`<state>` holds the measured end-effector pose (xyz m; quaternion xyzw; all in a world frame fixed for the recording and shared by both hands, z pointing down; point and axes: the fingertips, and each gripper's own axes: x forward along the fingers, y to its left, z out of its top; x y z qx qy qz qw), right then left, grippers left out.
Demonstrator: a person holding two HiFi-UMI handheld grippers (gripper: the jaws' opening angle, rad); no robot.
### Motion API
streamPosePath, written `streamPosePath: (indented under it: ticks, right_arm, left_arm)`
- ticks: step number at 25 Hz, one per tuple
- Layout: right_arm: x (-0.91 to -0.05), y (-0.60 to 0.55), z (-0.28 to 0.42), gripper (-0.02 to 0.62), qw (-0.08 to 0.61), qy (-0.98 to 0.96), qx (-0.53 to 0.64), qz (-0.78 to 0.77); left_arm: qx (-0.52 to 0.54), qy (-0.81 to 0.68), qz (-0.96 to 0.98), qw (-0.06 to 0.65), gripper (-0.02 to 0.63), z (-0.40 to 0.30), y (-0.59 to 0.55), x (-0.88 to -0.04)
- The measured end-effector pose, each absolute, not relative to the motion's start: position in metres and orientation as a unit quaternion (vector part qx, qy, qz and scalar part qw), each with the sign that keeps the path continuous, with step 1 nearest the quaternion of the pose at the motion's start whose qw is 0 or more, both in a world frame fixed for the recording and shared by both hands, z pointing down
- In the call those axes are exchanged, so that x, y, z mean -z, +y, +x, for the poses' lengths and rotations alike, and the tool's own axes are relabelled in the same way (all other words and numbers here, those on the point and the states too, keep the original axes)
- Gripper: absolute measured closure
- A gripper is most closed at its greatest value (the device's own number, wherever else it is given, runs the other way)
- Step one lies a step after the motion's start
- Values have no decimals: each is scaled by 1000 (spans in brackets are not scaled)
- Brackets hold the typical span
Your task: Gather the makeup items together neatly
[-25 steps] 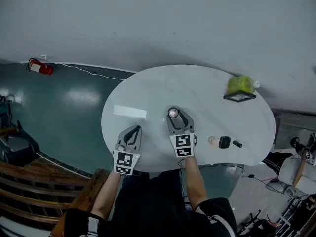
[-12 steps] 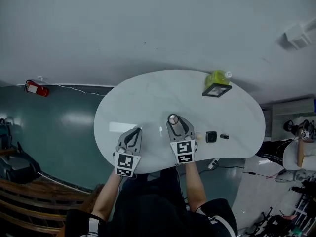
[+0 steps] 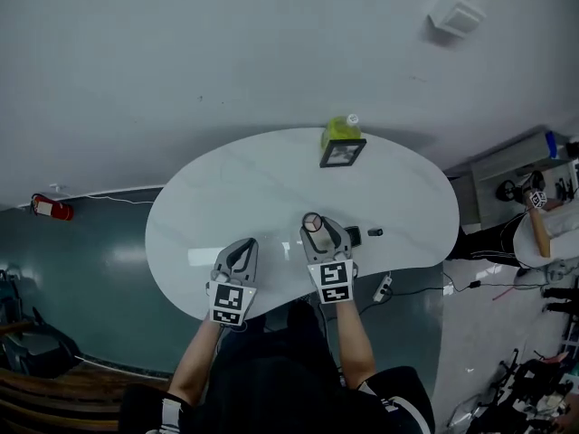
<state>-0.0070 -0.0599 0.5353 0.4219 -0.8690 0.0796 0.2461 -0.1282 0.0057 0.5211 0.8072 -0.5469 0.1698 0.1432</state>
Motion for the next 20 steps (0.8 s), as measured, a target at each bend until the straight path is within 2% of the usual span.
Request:
streamPosePath:
  ticks: [20]
  right_arm:
    - [-523, -42, 203, 367, 232, -801, -101, 542]
  left_arm:
    - [-171, -441, 874, 114, 586, 62, -14, -510]
